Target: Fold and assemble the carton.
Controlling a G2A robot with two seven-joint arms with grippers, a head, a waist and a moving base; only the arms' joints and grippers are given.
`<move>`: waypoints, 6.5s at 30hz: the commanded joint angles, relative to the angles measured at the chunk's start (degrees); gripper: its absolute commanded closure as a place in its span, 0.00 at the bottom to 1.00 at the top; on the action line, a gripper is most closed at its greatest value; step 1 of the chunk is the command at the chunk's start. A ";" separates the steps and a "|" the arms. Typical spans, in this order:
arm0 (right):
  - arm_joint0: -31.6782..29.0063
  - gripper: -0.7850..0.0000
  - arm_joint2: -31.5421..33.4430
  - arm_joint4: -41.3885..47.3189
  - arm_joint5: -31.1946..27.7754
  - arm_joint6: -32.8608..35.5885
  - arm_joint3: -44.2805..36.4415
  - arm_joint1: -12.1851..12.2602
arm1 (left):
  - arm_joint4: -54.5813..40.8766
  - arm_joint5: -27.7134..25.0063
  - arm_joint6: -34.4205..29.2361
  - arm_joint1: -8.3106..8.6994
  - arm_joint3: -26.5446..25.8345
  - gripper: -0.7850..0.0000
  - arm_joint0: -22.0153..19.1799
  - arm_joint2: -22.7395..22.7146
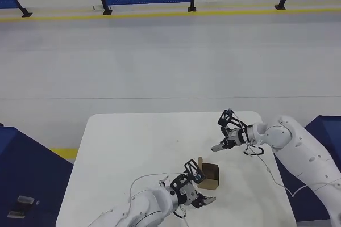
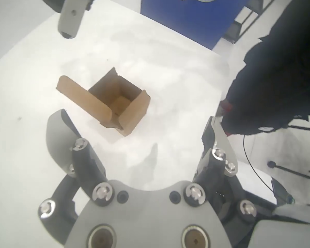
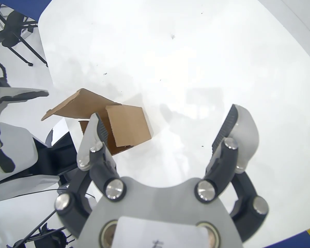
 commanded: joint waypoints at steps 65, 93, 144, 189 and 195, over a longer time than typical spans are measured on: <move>3.87 0.00 -4.01 3.63 -2.60 3.50 6.02 -4.03 | 12.34 -14.69 -6.27 0.00 -8.91 0.00 2.45 -18.83; 9.30 0.00 -10.35 10.20 17.21 19.95 4.84 -7.59 | -29.01 27.64 -33.24 -0.99 -9.67 0.00 10.99 -22.79; 8.95 0.00 -20.04 -4.65 27.42 15.96 8.72 -17.05 | -17.55 47.86 -19.56 -10.80 17.70 0.00 -5.95 -4.48; -2.67 0.00 -6.22 -2.08 9.41 20.75 -2.28 -4.79 | 4.33 42.14 -28.02 -5.96 -2.18 0.00 1.45 -20.74; -4.00 0.00 -7.44 -5.36 13.09 17.74 -4.02 -5.25 | 3.31 39.16 -31.08 -7.78 3.31 0.00 -4.22 -15.90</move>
